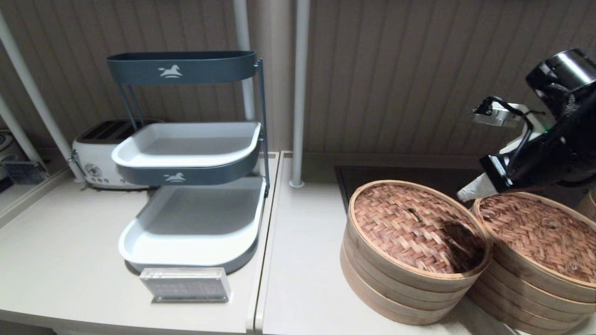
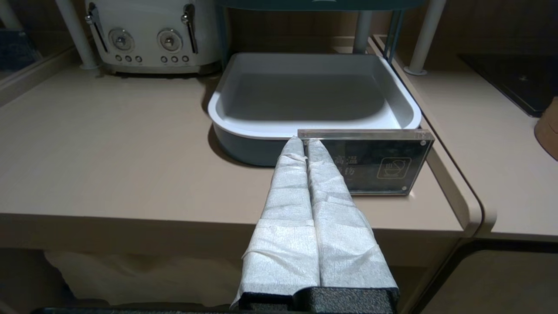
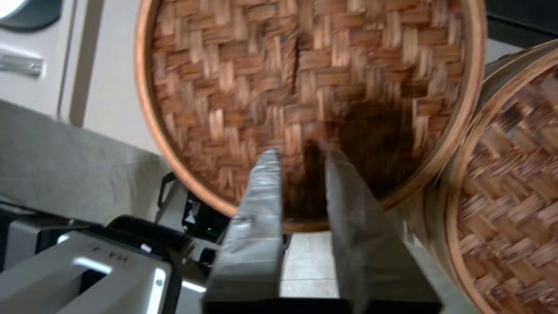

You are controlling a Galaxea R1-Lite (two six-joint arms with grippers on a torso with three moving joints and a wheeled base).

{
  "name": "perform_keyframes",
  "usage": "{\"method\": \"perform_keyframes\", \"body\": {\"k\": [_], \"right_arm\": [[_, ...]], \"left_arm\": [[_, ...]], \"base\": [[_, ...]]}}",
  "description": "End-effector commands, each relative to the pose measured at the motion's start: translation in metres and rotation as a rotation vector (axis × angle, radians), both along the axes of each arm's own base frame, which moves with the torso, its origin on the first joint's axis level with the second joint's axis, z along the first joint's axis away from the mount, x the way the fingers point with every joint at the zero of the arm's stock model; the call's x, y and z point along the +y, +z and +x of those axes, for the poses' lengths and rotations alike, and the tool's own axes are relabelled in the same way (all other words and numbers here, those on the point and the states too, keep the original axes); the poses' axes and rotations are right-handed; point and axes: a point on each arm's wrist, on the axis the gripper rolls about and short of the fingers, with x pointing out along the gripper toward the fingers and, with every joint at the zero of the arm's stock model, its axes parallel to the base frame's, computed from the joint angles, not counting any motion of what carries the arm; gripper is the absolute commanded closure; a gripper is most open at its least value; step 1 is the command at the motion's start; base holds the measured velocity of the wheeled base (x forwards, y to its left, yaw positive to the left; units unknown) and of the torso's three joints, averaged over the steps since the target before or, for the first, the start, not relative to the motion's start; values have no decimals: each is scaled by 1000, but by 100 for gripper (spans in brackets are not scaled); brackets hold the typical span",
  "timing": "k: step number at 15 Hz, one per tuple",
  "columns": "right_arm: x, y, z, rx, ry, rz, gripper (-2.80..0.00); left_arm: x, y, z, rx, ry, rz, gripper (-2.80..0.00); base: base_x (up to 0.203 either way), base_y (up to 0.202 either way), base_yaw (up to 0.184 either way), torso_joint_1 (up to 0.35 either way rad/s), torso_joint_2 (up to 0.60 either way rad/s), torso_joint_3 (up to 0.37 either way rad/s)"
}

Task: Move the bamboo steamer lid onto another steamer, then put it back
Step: Pick up the steamer

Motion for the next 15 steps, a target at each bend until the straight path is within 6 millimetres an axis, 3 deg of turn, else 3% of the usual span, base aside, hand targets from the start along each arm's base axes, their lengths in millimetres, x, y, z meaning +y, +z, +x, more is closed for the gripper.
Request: {"method": "perform_keyframes", "body": {"k": [1, 7, 15], "right_arm": [[5, -14, 24, 43, -8, -31, -280], [30, -26, 56, 44, 14, -126, -280], [42, -57, 74, 124, 17, -191, -280]], "left_arm": [[0, -8, 2, 24, 0, 0, 0], [0, -8, 2, 23, 0, 0, 0], [0, -8, 2, 24, 0, 0, 0]], "base": [[0, 0, 0, 0, 0, 0], [0, 0, 0, 0, 0, 0], [0, 0, 0, 0, 0, 0]]}}
